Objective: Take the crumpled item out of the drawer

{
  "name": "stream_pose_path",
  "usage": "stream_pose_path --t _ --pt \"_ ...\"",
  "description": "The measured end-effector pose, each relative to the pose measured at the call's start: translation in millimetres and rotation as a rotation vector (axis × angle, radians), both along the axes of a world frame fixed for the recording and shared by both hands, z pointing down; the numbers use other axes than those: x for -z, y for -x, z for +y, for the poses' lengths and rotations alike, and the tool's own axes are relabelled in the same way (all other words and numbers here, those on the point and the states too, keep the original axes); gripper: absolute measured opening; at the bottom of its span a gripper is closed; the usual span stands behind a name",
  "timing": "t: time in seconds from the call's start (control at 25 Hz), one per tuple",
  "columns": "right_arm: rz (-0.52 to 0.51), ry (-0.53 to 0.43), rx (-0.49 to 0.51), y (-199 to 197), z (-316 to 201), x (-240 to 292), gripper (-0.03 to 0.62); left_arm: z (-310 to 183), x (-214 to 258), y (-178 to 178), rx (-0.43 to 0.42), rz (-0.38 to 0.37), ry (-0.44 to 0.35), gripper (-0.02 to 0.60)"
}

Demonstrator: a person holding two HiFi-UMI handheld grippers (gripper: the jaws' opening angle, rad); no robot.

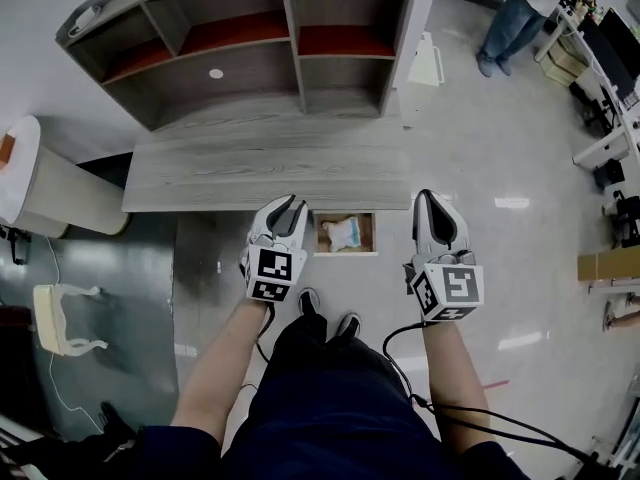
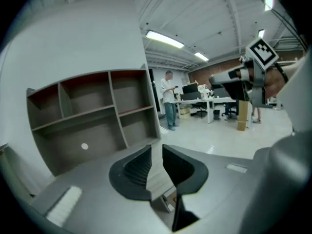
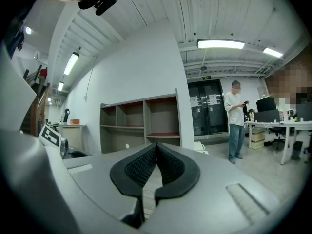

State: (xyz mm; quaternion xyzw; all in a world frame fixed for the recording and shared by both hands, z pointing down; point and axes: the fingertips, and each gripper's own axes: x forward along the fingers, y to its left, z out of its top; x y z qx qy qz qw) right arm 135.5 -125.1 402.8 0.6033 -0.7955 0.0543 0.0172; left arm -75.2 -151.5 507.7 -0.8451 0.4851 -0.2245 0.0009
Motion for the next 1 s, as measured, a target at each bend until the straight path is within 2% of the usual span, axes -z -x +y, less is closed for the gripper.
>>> stream_pose_path --t 0.12,0.28,0.44,0.64,1.0 --pt "0.015 0.033 -0.024 4 -12 -12 0.006 -1 -54 -21 -0.138 -0.089 0.088 0.074" --pt "0.029 0.057 -0.068 8 -21 -23 0.006 7 -114 -45 -0.349 -0.248 0.143 0.074" --pt "0.016 0.079 -0.109 3 -23 -33 0.006 24 -166 -64 -0.520 -0.360 0.233 0.074" --pt "-0.015 0.138 -0.102 -9 -31 -62 0.006 37 -219 -84 -0.634 -0.460 0.354 0.074" --pt "-0.040 0.237 -0.063 -33 -30 -103 0.006 54 -302 -110 -0.761 -0.633 0.553 0.075"
